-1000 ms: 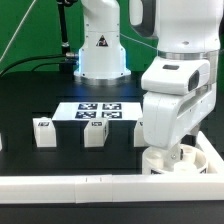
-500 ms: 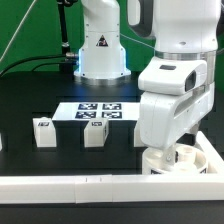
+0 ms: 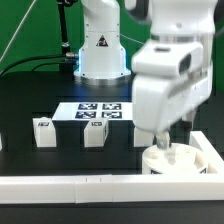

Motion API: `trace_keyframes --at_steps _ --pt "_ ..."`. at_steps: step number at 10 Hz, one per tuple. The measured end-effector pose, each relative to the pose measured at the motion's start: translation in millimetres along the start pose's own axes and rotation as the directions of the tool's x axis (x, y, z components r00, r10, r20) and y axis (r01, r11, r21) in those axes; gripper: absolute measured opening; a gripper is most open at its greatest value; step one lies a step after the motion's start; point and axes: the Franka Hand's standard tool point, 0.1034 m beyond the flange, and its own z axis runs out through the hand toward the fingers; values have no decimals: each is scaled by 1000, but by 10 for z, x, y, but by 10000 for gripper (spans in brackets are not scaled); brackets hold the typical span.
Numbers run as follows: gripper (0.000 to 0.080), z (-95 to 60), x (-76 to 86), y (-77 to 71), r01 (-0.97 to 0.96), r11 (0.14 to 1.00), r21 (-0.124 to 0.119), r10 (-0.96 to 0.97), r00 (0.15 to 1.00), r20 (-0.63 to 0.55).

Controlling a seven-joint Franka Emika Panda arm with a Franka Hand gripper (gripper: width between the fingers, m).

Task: Assemble stool

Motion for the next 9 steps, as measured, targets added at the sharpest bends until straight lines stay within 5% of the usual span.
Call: trace_keyframes --at_steps 3,7,9 --pt "649 -58 -200 73 -109 994 5 109 994 21" --pt "649 -50 -184 40 -368 930 7 368 930 21" --pt "649 -42 -383 0 -638 770 6 635 767 92"
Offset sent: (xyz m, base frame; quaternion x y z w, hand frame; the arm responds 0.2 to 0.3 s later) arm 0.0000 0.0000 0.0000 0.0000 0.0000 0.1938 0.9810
